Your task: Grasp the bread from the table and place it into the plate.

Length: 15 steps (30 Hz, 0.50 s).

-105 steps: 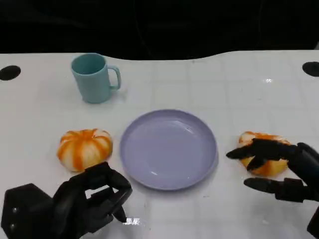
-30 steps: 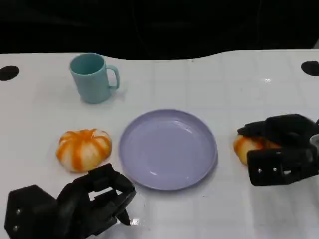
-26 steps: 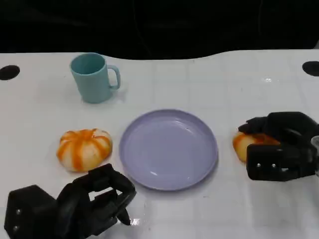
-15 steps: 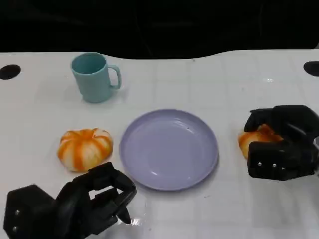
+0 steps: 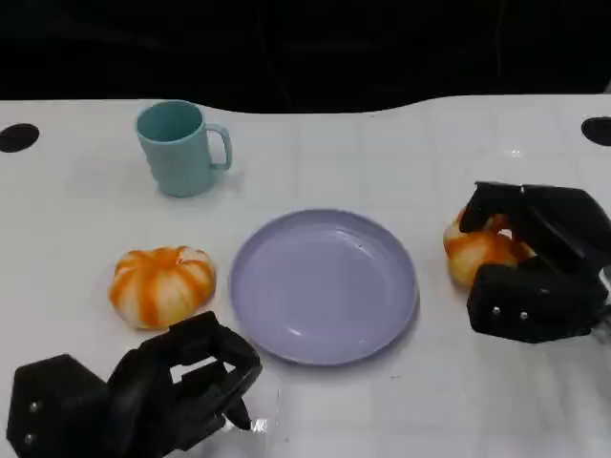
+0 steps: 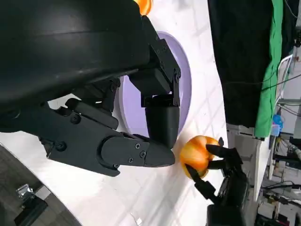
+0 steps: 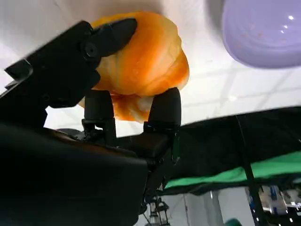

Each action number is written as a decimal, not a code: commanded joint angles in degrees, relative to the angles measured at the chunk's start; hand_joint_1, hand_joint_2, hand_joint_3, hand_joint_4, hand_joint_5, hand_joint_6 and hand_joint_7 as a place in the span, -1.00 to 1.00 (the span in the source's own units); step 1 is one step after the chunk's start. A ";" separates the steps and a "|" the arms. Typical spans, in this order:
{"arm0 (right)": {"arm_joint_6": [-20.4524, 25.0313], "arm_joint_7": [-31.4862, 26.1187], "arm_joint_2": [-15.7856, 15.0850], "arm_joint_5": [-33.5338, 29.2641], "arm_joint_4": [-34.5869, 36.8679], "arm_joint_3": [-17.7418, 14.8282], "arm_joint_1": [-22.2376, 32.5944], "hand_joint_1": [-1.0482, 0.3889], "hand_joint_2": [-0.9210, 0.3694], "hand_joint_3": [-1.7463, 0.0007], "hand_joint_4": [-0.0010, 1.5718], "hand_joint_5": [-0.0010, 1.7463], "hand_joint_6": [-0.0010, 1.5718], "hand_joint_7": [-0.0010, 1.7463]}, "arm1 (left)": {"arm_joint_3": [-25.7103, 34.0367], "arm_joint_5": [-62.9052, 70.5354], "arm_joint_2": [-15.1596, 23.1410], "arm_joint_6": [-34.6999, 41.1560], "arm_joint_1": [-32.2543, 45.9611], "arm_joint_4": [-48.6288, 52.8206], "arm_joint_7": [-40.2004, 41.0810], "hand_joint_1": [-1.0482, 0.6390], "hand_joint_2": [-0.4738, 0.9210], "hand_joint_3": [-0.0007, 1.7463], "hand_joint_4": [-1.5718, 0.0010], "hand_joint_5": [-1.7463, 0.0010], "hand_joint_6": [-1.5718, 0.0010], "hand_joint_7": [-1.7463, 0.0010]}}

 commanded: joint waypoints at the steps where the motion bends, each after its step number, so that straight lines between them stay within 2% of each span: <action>1: -2.82 -1.75 -0.35 2.09 -1.41 -1.68 0.45 0.58 -0.38 0.07 0.13 1.00 -0.13 1.00 | 0.29 0.55 0.64 -0.18 0.21 -0.04 0.58 -0.36 1.00 -0.66 0.09 -1.00 0.08 -0.58; 7: -5.42 -0.56 -0.27 3.60 -5.31 -2.63 1.36 0.61 -0.34 0.09 0.14 1.00 -0.12 1.00 | 0.58 0.04 0.56 0.21 0.23 -0.14 0.49 -0.35 1.00 -0.66 0.08 -1.00 0.08 -0.60; 9: -7.59 0.59 -0.07 4.96 -6.84 -3.15 1.84 0.60 -0.21 -0.16 0.16 1.00 -0.08 1.00 | 0.65 0.05 0.56 0.03 0.16 0.13 0.45 -0.35 1.00 -0.66 0.08 -1.00 0.08 -0.60; 12: -8.30 3.35 0.37 6.21 -10.57 -3.65 2.56 0.56 -0.05 -0.48 0.17 1.00 -0.05 0.98 | 0.67 0.20 0.56 -0.12 0.04 0.36 0.49 -0.35 1.00 -0.67 0.08 -1.00 0.08 -0.60; 15: -8.48 6.81 1.04 7.45 -14.50 -3.98 3.28 0.56 -0.02 -0.55 0.18 1.00 -0.03 0.96 | 0.66 0.20 0.47 0.04 0.05 0.34 0.63 -0.36 1.00 -0.68 0.07 -1.00 0.07 -0.59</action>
